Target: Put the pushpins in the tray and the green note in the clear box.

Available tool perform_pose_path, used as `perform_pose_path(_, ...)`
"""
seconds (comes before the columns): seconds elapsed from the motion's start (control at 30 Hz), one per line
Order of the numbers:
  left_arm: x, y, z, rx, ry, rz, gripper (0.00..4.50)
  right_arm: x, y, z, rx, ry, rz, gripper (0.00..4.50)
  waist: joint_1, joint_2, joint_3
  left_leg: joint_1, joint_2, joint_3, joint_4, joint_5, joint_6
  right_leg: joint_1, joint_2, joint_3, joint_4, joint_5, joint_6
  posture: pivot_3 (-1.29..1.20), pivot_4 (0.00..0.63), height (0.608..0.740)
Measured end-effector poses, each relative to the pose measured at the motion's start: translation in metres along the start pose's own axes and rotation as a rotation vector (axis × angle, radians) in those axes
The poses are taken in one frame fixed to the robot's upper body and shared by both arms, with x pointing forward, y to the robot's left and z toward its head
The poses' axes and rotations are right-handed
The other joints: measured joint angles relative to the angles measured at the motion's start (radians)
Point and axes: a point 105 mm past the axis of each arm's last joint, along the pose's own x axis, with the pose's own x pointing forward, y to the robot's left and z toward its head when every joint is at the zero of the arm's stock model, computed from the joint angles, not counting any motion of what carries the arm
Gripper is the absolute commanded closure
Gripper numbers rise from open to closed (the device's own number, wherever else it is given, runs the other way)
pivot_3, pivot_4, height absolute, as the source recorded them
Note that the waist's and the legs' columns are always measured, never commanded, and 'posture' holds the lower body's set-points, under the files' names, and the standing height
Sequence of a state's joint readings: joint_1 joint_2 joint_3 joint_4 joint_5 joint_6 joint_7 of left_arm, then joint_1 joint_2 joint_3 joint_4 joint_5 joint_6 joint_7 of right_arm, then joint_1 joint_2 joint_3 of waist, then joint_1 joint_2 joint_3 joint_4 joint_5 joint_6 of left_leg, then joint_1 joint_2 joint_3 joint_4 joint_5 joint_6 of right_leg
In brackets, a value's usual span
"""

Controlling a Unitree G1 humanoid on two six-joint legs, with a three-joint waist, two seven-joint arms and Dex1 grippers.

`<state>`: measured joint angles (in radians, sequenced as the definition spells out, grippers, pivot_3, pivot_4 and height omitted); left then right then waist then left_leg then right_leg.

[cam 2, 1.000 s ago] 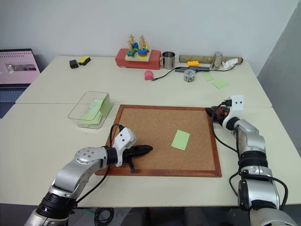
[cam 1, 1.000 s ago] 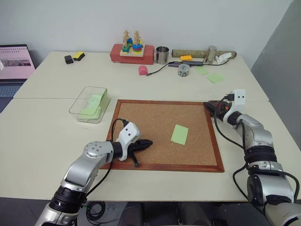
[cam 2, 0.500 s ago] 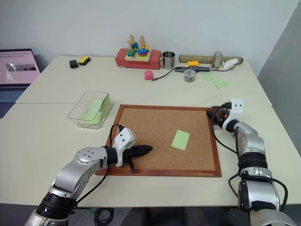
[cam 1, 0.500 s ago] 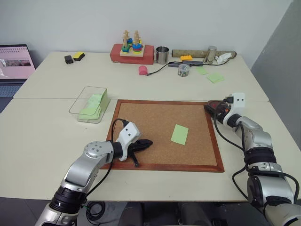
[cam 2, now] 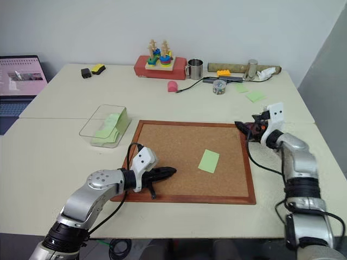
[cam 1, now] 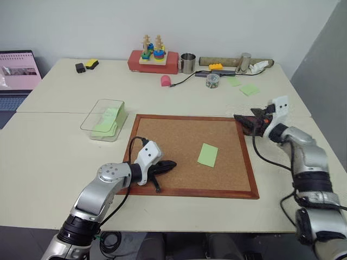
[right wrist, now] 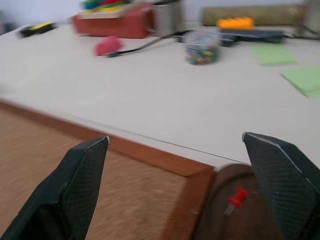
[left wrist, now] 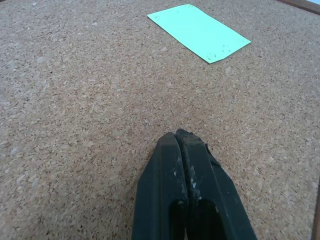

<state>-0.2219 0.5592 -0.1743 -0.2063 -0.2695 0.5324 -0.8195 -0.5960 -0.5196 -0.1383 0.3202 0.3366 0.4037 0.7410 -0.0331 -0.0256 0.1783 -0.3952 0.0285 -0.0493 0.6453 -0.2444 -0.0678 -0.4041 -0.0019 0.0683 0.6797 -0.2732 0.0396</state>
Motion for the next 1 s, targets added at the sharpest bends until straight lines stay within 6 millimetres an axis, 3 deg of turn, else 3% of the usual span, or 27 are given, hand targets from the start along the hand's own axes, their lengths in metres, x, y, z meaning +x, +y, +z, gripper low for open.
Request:
perform_pose_path(0.17, 0.0, 0.0, 0.0, -0.004, -0.002, 0.003, 4.5, -0.035, 0.049, -0.025, -0.138, 0.19, 0.326, 0.01, 0.001, 0.001, 0.0, 0.0, 0.0, 0.0, 0.0, 0.0, 0.0, 0.0, 0.0, 0.0, 0.0, -0.002, 0.004, 0.0, 0.15, 0.74)
perform_pose_path(0.3, 0.0, 0.001, 0.0, -0.002, -0.001, -0.001, 4.5, -0.052, 0.077, -0.032, -0.208, 0.251, 0.483, 0.01, 0.001, 0.001, 0.0, 0.001, 0.0, 0.0, 0.001, 0.0, 0.0, 0.001, 0.0, 0.0, 0.0, -0.003, 0.005, 0.0, 0.15, 0.74)
perform_pose_path(0.53, 0.001, 0.0, 0.002, 0.001, -0.008, -0.017, 4.5, -0.035, 0.107, -0.045, -0.224, 0.211, 0.527, 0.01, 0.001, 0.001, 0.0, 0.0, 0.0, 0.0, 0.001, 0.0, 0.0, 0.0, 0.0, 0.0, 0.0, -0.003, 0.005, 0.0, 0.15, 0.74)
perform_pose_path(0.8, 0.006, 0.0, 0.019, -0.006, -0.025, -0.064, 4.5, -0.03, 0.107, -0.046, -0.256, 0.2, 0.492, 0.01, 0.002, 0.0, 0.001, -0.001, 0.0, -0.001, 0.001, 0.0, 0.0, -0.001, 0.0, -0.001, 0.0, -0.003, 0.005, 0.0, 0.15, 0.74)
perform_pose_path(1.0, 0.011, -0.007, 0.038, -0.007, -0.072, -0.155, 3.59, -0.027, 0.107, -0.045, -0.278, 0.191, 0.469, 0.0, 0.001, -0.001, 0.001, -0.002, 0.0, -0.001, 0.0, 0.0, 0.0, -0.001, 0.0, -0.001, 0.0, -0.002, 0.004, 0.0, 0.15, 0.74)
